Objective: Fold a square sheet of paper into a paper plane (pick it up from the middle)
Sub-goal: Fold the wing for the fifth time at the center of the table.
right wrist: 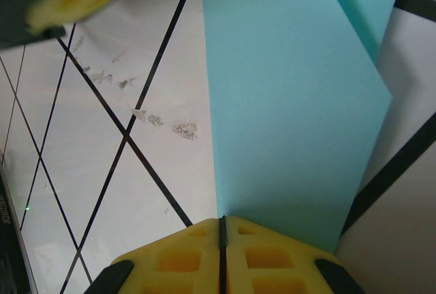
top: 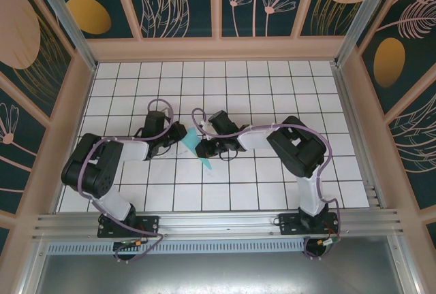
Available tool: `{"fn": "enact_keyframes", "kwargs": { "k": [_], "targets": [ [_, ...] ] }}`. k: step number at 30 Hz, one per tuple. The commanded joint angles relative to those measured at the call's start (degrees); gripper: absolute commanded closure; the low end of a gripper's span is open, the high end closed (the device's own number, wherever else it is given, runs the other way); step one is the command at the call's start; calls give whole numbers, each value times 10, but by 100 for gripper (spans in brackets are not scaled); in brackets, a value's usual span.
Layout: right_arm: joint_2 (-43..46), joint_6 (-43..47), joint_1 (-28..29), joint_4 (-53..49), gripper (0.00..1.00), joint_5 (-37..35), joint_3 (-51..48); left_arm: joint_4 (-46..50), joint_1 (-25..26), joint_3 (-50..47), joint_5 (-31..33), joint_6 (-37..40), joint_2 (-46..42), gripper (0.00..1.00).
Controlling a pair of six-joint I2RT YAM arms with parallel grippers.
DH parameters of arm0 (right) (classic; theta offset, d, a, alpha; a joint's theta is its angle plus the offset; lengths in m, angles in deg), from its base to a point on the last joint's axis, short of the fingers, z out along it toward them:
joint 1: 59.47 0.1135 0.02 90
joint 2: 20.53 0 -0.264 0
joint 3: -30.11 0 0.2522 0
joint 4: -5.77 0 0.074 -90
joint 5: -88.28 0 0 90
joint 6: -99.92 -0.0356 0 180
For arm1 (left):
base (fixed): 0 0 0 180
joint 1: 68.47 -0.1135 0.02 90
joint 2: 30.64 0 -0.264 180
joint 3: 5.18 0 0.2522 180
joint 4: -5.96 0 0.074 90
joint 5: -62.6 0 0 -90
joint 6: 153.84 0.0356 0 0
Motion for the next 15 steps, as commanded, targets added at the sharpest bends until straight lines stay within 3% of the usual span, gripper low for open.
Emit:
{"fn": "enact_keyframes", "kwargs": {
  "k": [1,11,15],
  "targets": [
    [-27,2,0,-98,91,-17,-24,-6,2,5,-8,-1,19,98],
    [-33,5,0,-110,91,-21,-29,47,-12,3,143,-8,40,100],
    [-31,7,-3,-115,91,-24,-35,53,-33,4,164,-6,47,100]
  ]
}}
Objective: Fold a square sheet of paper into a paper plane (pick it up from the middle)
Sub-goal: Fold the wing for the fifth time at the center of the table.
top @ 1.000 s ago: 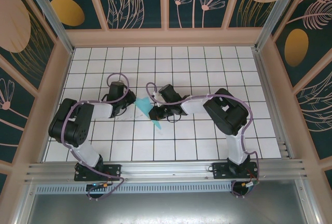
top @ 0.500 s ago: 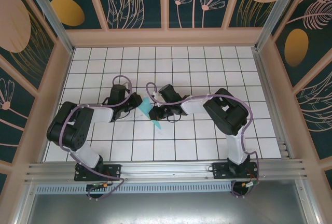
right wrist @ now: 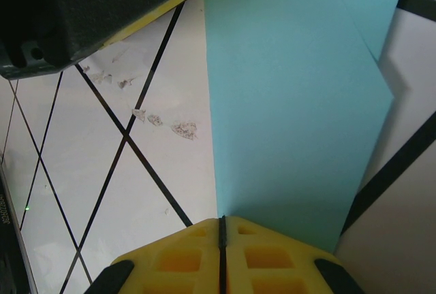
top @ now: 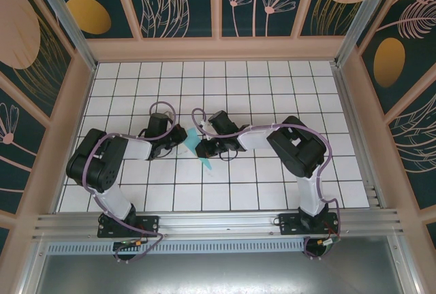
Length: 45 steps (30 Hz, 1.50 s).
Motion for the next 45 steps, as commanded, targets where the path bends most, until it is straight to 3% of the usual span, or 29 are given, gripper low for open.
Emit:
{"fn": "enact_keyframes", "kwargs": {
  "k": [1,15,19,24,29,34,41,45],
  "targets": [
    [-31,7,-3,-114,91,-23,-36,49,-43,2,121,9,22,100],
    [-2,-1,-6,-115,88,-13,11,126,-70,68,110,38,6,88],
    [48,-20,-9,-106,78,-21,39,162,-69,71,110,46,-46,80],
    [129,-56,-26,-81,58,-69,18,219,-56,66,110,41,-106,69],
    [205,-85,-63,-63,41,-152,-49,280,-12,68,134,6,-142,56],
    [250,-90,-107,-64,31,-205,-99,313,43,73,152,-61,-155,41],
    [258,-106,-140,-61,28,-209,-129,319,131,96,156,-132,-141,25],
    [249,-111,-143,-60,29,-205,-130,326,170,119,174,-159,-110,24]
  ]
}}
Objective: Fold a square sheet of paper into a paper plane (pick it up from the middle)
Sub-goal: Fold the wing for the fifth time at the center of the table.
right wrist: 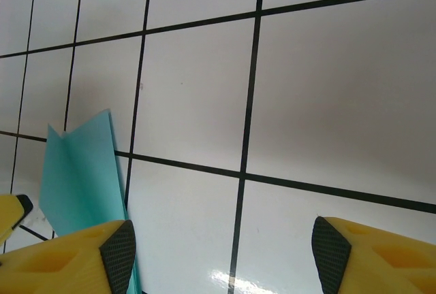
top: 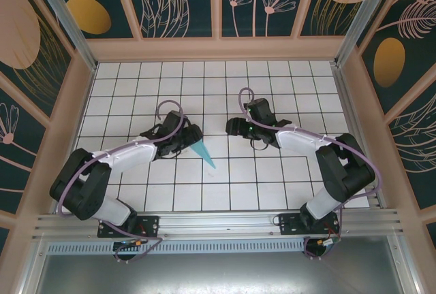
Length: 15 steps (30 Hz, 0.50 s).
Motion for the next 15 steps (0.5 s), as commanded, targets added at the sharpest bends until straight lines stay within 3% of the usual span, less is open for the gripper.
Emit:
{"fn": "enact_keyframes", "kwargs": {
  "k": [1,6,15],
  "targets": [
    [6,-13,-3,2,29,-6,-5,21,24,27,27,-46,31,24],
    [2,-16,-5,-2,29,-6,-4,50,38,45,57,-79,62,34],
    [-1,-17,-7,-6,30,-4,-5,42,42,-18,90,-156,2,59]
  ]
}}
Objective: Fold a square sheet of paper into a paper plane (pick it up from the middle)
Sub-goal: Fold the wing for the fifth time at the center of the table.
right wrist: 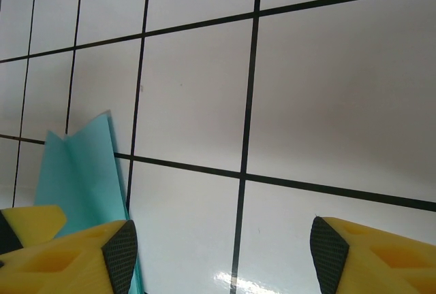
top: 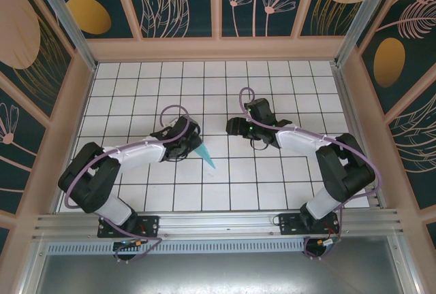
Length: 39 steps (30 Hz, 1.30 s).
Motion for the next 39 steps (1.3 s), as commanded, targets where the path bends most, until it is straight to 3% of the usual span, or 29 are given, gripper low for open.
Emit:
{"fn": "enact_keyframes", "kwargs": {
  "k": [1,10,15,18,22,26,33,39],
  "targets": [
    [-1,-12,-4,-6,30,-3,-4,8,3,-24,24,-42,-32,62],
    [-8,-14,-4,-8,31,3,0,-28,3,-46,27,-57,-40,79],
    [1,-15,-6,-19,31,-4,4,-41,3,-29,34,-29,-34,99],
    [25,-19,-7,-22,31,-19,-1,-95,4,-15,-5,26,-49,100],
    [75,-38,-50,-22,31,-38,-21,-165,3,6,-90,90,-59,100],
    [118,-48,-84,-5,31,-28,-48,-239,3,-1,-163,105,-59,100],
    [116,-41,-90,4,30,4,-54,-270,4,-16,-187,107,-26,100],
    [94,-32,-83,29,34,55,-60,-278,3,-54,-149,92,7,100]
  ]
}}
